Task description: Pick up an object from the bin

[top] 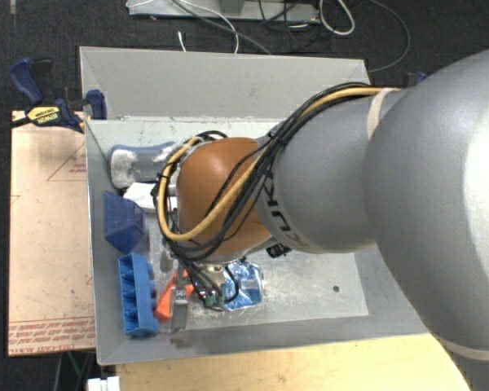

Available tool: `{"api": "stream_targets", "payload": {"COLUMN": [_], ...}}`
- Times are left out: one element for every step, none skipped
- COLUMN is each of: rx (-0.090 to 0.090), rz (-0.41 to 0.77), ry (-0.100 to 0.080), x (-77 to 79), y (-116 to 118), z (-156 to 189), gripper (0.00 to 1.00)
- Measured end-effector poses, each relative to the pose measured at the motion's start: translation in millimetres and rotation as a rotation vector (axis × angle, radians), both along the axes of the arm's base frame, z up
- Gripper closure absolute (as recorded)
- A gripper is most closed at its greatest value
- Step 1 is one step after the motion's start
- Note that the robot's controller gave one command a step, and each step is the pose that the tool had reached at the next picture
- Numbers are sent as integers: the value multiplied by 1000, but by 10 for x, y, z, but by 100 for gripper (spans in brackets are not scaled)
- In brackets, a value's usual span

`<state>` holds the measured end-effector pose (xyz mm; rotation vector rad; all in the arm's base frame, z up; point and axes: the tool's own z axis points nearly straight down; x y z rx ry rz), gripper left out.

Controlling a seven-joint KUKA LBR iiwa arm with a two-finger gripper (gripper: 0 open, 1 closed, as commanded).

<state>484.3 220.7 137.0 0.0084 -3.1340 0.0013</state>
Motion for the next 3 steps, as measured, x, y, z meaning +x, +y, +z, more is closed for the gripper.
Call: {"api": "stream_targets", "payload": {"rx": [2, 6, 5], "rz": [-6, 344, 472], "ry": [-7, -21, -7], "x": [21, 58, 25], "y": [-14, -158, -140], "z": [45, -652, -164], "gripper": [0, 0, 0]}}
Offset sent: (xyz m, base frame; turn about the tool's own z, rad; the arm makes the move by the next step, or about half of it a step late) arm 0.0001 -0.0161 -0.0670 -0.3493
